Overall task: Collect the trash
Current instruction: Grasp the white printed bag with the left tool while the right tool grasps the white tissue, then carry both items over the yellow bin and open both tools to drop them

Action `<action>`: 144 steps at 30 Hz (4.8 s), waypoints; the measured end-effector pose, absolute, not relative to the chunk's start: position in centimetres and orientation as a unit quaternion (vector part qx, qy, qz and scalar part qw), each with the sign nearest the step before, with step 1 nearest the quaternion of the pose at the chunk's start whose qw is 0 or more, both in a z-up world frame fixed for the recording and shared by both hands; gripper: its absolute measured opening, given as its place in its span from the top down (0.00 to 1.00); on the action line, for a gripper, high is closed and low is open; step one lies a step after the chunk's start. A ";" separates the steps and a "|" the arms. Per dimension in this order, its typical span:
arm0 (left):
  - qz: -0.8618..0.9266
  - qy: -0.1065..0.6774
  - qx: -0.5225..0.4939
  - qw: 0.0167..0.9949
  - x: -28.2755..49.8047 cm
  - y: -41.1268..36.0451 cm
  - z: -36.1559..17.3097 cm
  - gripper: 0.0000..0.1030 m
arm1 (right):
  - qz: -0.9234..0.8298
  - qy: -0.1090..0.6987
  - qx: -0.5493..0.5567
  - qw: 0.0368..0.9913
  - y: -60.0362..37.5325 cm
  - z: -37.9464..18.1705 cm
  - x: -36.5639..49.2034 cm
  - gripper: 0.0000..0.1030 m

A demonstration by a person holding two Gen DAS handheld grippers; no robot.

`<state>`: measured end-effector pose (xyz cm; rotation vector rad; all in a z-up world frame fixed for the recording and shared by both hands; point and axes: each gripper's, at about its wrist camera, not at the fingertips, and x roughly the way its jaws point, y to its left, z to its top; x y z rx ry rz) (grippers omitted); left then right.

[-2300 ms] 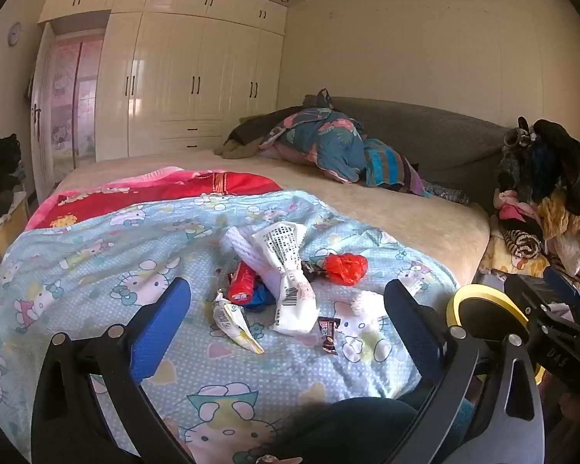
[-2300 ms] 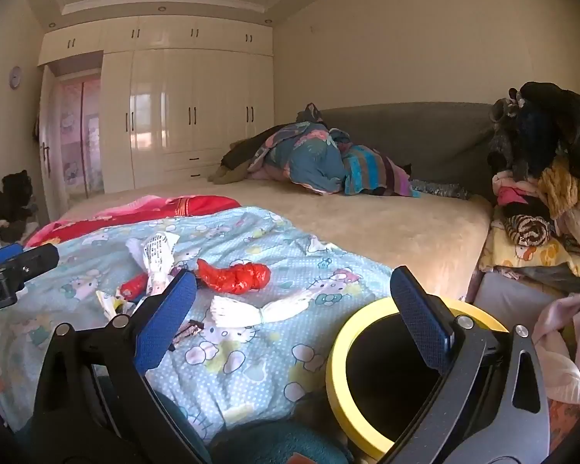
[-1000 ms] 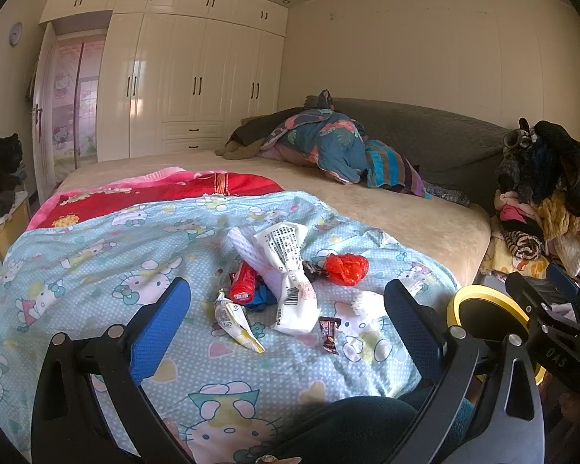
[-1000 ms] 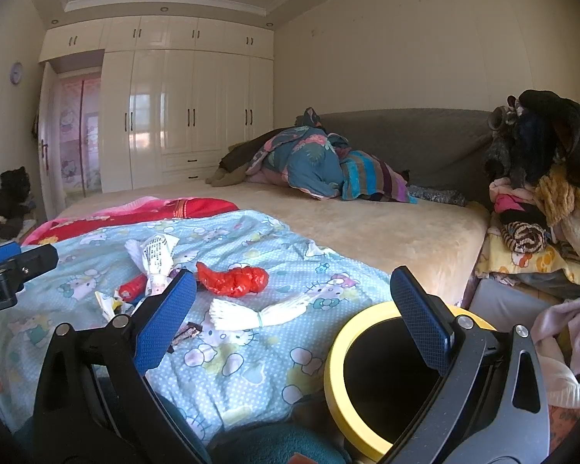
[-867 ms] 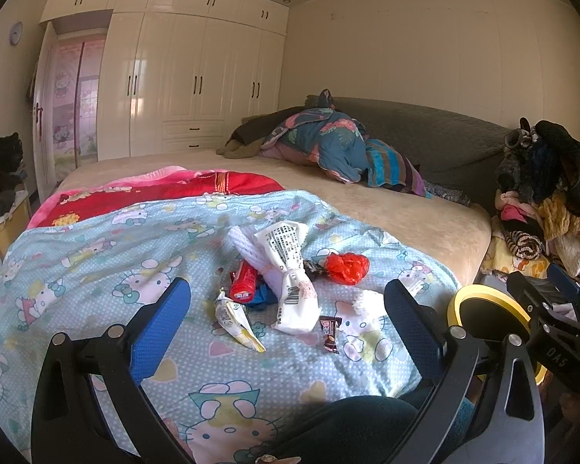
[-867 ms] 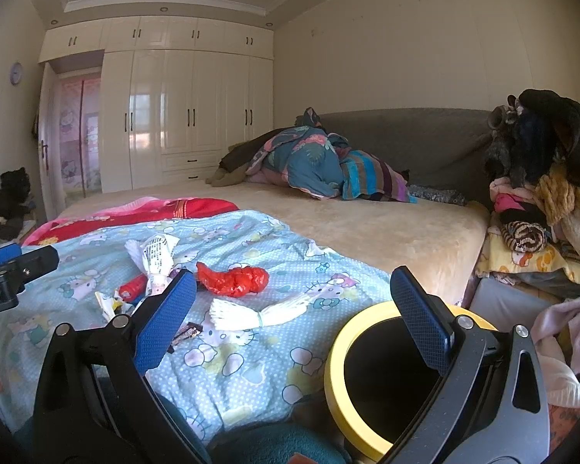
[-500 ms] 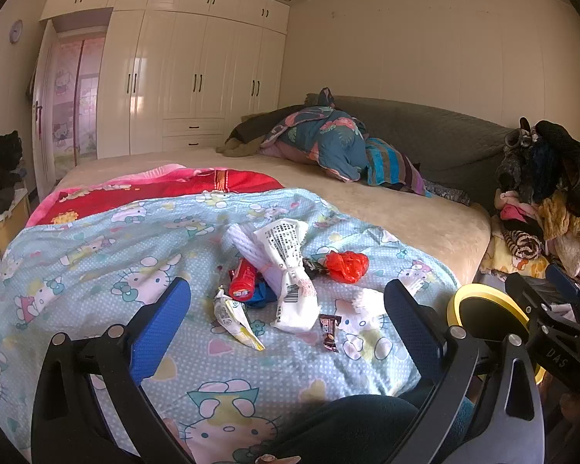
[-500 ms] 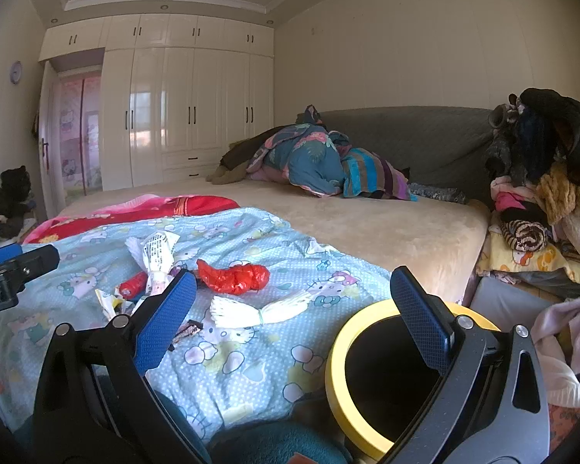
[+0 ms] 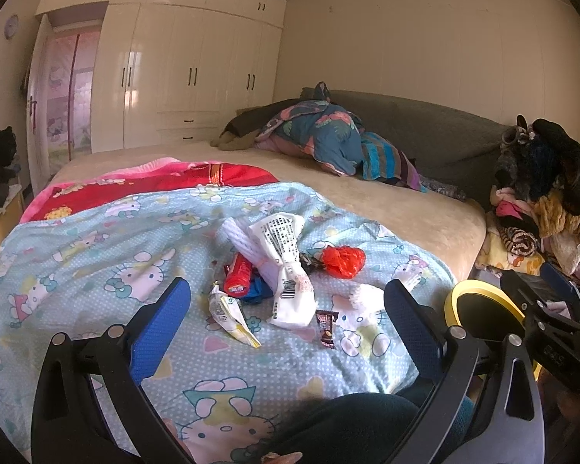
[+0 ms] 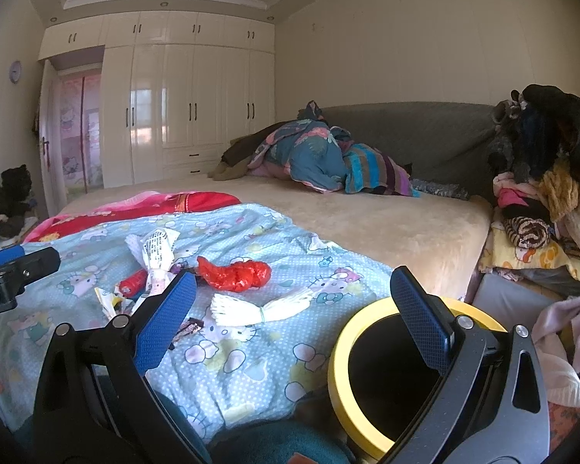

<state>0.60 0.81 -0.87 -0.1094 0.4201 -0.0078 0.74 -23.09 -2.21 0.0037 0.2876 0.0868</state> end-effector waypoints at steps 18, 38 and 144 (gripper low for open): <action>-0.012 0.244 -0.098 0.965 8.5 3.1 -1.2 0.06 | 0.051 0.243 -0.002 0.969 -20.3 -2.9 10.8 0.10; -0.015 0.377 -0.085 0.922 18.3 1.1 -7.4 0.20 | 0.035 0.431 0.093 0.897 -22.2 -10.5 22.2 0.22; -0.212 0.320 -0.060 0.921 11.9 -15.1 -2.1 0.07 | -0.013 0.302 0.119 0.946 -39.5 -2.6 10.5 0.31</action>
